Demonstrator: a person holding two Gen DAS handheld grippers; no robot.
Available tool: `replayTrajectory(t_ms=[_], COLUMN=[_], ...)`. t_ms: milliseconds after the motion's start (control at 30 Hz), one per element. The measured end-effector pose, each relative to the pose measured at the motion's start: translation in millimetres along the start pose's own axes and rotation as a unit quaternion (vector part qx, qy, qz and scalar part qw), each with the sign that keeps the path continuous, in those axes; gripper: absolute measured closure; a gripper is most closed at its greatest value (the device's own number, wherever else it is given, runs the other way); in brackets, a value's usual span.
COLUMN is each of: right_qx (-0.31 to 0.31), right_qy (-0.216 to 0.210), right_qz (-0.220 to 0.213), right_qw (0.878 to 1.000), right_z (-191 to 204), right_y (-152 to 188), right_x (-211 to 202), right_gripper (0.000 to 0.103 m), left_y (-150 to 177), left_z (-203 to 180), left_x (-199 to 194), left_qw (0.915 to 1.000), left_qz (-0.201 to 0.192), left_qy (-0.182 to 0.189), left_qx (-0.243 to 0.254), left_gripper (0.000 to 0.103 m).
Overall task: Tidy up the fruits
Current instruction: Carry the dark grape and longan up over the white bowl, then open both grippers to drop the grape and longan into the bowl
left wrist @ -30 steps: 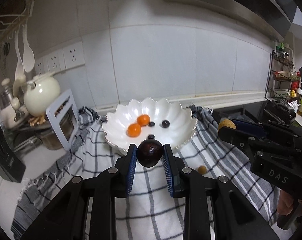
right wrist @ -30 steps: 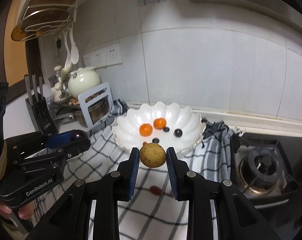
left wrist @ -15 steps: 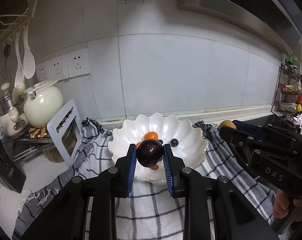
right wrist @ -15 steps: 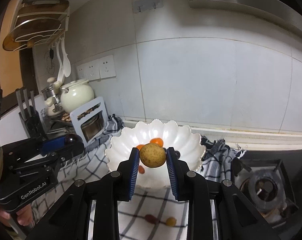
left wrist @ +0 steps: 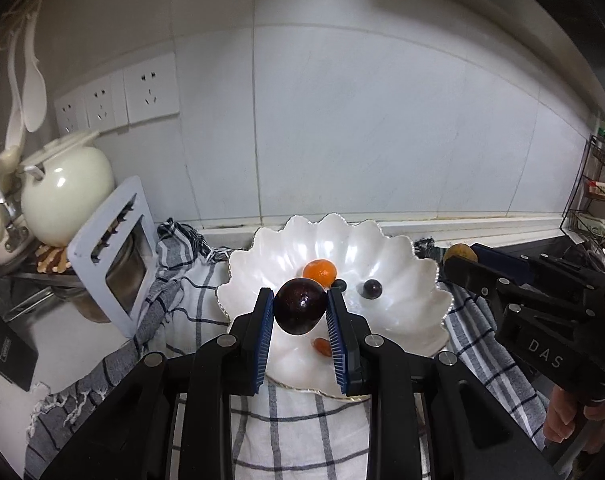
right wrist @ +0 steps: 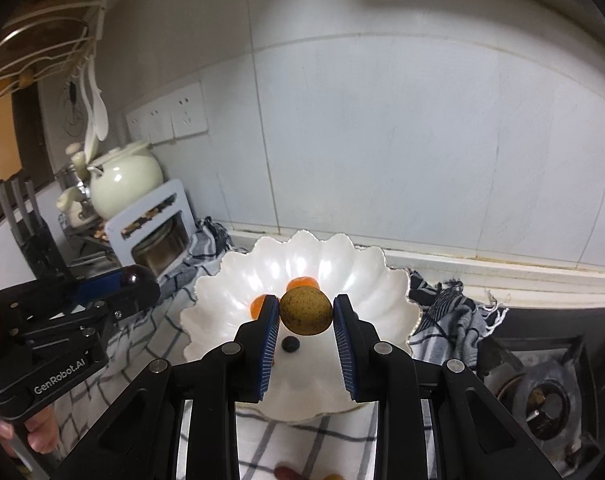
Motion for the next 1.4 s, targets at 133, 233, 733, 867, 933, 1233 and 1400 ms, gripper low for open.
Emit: replayTrajectory(t_ms=[133, 233, 733, 867, 933, 1233, 1400], right_qx=[0.009, 0.018, 0.038, 0.038, 0.042, 0.055, 0.051], right_qy=[0.004, 0.005, 0.026, 0.027, 0.024, 0.03, 0.039], right_qz=[0.019, 0.037, 0.122, 0.136, 0.143, 0.156, 0.147], right_qw=[1.0, 0.999, 0.991, 0.99, 0.989, 0.986, 0.987], right_z=[-8, -16, -45, -47, -48, -54, -54], right_y=[1, 3, 31, 38, 41, 47, 46], right_x=[17, 31, 84, 92, 96, 100, 90], right_gripper=[0.074, 0.074, 0.073, 0.073, 0.073, 0.06, 0.06], left_y=[-3, -4, 22, 30, 33, 38, 32], left_z=[1, 0, -9, -12, -13, -9, -3], left_x=[19, 34, 107, 117, 120, 123, 108], left_qw=[0.9998, 0.9994, 0.9915, 0.989, 0.9882, 0.9866, 0.9889], left_qz=[0.015, 0.032, 0.123, 0.14, 0.146, 0.155, 0.136], left_qy=[-0.005, -0.002, -0.008, -0.007, -0.007, -0.019, -0.036], left_qx=[0.007, 0.011, 0.042, 0.046, 0.047, 0.047, 0.049], left_gripper=[0.076, 0.076, 0.076, 0.076, 0.076, 0.055, 0.049])
Point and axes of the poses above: each gripper's, at about its wrist camera, not at the fingertips, and x roughly the way its jaws point, z to its left, y to its underside, the point moved 10 cm from there along x, roughly the way its jaws point, and after that the axes turned 10 degrees about -y, right-handed, at the moved point
